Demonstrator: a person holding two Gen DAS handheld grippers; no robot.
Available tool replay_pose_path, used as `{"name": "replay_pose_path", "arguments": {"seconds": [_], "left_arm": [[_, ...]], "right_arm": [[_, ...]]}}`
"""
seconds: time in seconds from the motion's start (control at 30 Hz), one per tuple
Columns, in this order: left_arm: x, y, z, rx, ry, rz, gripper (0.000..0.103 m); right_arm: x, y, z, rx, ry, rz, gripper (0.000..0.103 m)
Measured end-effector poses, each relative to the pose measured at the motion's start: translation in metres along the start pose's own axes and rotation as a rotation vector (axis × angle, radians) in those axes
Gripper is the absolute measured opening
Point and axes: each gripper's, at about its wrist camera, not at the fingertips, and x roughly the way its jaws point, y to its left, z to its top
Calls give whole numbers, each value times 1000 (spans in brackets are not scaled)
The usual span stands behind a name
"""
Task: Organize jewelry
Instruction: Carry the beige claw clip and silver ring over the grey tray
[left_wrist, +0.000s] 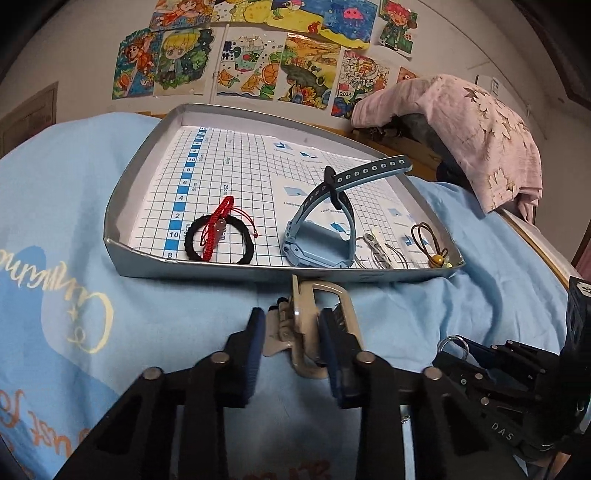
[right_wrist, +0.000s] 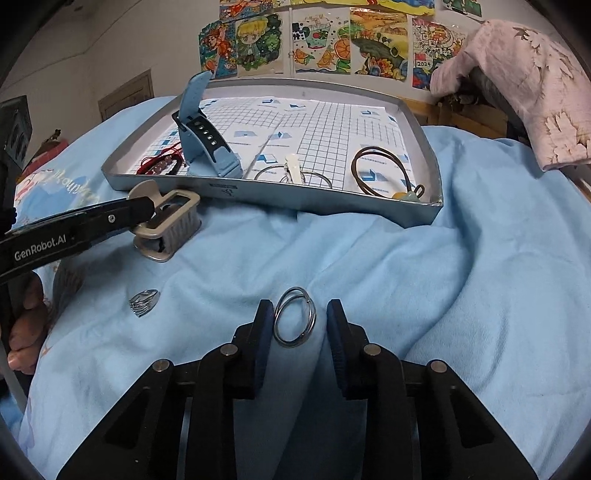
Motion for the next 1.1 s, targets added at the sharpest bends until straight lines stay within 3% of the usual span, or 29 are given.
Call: {"name": "replay_pose_path", "arguments": {"seconds": [0.07, 0.33, 0.6, 0.7, 0.73, 0.97, 1.1], "left_arm": [[-4, 4, -3, -19, -24, -21, 20], [-7, 25, -11, -112, -73, -78, 16], [-9, 25, -15, -112, -86, -109, 14], [-13, 25, -16, -108, -93, -123, 11], [-14, 26, -17, -111, -97, -125, 4], [-21, 30, -16, -130, -100, -128, 4], [-23, 31, -17, -133, -107, -135, 4]], "right_arm": [[0, 0, 0, 4, -2, -9, 21], [-6, -4, 1, 26, -20, 1, 14], [-3, -7, 1, 40, -19, 2, 14], [-5, -8, 1, 46, -30, 14, 14], [-5, -10, 1, 56, -38, 28, 14], [-6, -16, 2, 88, -58, 64, 14], [-9, -18, 2, 98, -80, 68, 7]]}}
